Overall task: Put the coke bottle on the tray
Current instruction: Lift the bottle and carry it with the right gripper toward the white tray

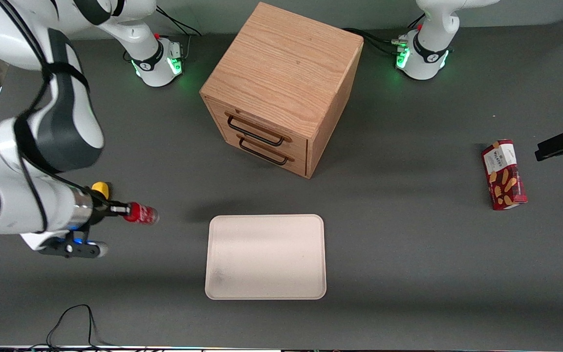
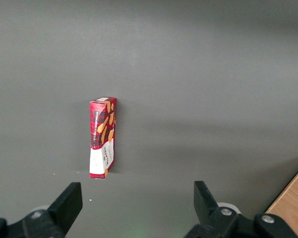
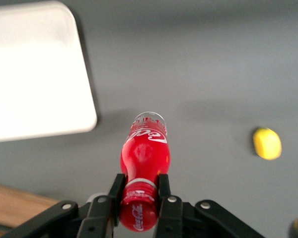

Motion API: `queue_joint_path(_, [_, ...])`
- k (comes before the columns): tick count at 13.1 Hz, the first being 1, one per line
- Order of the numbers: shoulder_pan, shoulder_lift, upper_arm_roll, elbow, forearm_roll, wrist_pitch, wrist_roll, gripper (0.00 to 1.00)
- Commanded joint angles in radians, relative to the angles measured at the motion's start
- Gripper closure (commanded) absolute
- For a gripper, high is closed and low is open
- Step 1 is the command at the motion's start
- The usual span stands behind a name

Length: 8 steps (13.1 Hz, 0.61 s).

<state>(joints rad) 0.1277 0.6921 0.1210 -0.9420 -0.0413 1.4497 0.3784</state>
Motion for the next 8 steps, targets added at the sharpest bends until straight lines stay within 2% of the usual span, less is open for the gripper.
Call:
queue_joint_path(1, [0.042, 0.087, 0.005, 0.086, -0.015, 0.101, 0.121, 1.00])
queue_joint_path(4, [0.078, 0.147, 0.005, 0.089, -0.015, 0.254, 0.226, 1.00])
queue_joint_path(8, [0.104, 0.217, 0.005, 0.109, -0.015, 0.411, 0.228, 1.00])
